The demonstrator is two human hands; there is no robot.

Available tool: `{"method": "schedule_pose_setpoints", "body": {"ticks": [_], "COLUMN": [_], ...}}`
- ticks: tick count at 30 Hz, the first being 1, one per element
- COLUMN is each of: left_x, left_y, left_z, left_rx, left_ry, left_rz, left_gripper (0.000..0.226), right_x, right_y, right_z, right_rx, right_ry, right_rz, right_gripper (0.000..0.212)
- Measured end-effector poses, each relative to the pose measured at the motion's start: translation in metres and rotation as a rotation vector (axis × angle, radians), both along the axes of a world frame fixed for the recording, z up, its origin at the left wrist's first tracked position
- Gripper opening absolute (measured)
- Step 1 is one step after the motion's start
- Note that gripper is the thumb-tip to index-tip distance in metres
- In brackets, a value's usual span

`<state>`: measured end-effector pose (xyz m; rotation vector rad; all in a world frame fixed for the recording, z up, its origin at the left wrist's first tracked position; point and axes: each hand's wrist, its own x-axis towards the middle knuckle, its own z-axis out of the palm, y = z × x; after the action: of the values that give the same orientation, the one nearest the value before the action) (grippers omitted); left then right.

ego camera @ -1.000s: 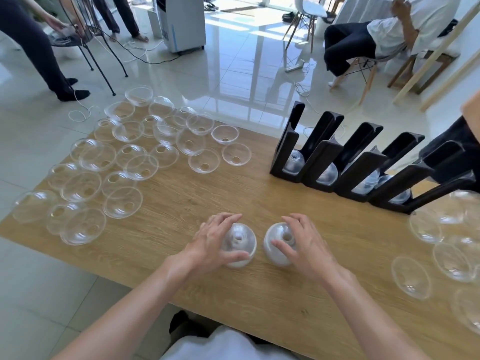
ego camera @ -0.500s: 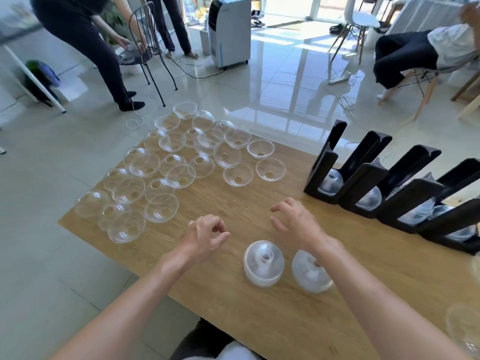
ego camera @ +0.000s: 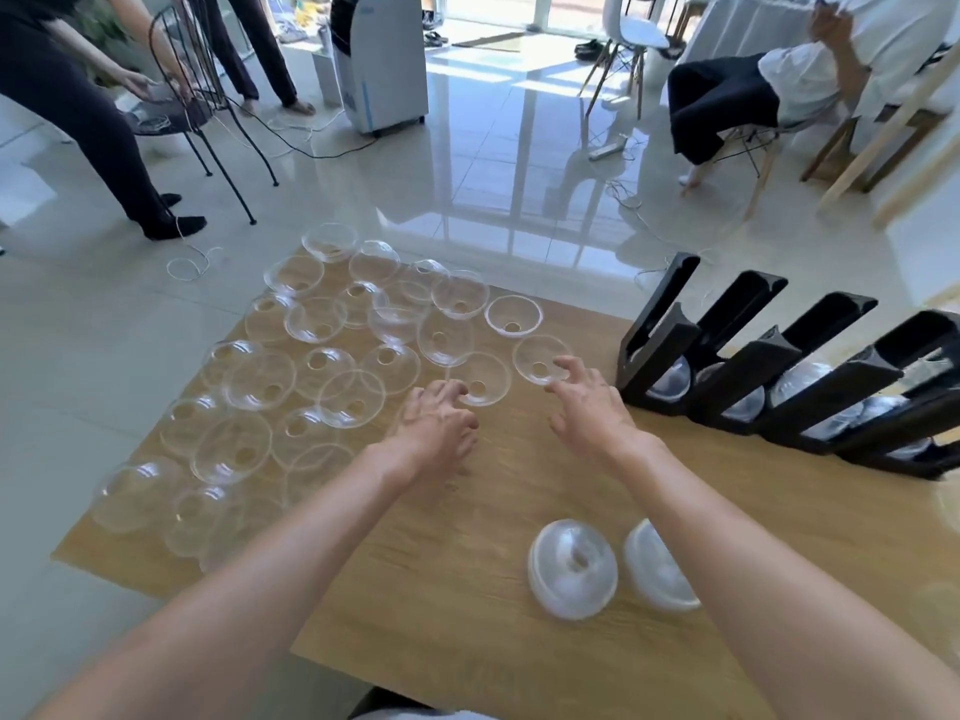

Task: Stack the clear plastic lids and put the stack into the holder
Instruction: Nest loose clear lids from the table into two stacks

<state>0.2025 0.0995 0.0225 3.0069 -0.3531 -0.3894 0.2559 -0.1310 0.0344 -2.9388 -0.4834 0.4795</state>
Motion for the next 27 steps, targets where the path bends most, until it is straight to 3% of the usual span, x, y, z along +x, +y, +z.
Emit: {"method": "schedule_pose_setpoints", "body": {"ticks": [7, 13, 16, 19, 23, 27], "left_x": [0.024, 0.023, 0.020, 0.013, 0.000, -0.016], "left_y": [-0.001, 0.006, 0.007, 0.008, 0.008, 0.010], "left_z": [-0.013, -0.029, -0.026, -0.017, -0.013, -0.022], "left_rx": [0.173, 0.035, -0.188, -0.528, -1.081, -1.434], "left_ry": [0.041, -0.079, -0.263, -0.358, -0.031, 0.213], "left_rz": [-0.157, -0.176, -0.169, -0.054, 0.316, 0.647], "left_gripper": [0.040, 0.041, 0.028, 0.019, 0.021, 0.011], "right_x": [0.006, 0.000, -0.006, -0.015, -0.017, -0.015], "right_y": [0.018, 0.009, 0.002, -0.007, -0.017, -0.034], "right_z": [-0.027, -0.032, -0.025, -0.017, -0.006, -0.010], "right_rx": [-0.104, -0.031, 0.137, 0.436, 0.825, 0.948], "right_ry": [0.073, -0.005, -0.150, -0.271, -0.008, 0.252], "right_rz": [0.012, 0.040, 0.079, -0.033, -0.378, -0.614], "right_gripper": [0.044, 0.057, 0.046, 0.025, 0.012, 0.020]}}
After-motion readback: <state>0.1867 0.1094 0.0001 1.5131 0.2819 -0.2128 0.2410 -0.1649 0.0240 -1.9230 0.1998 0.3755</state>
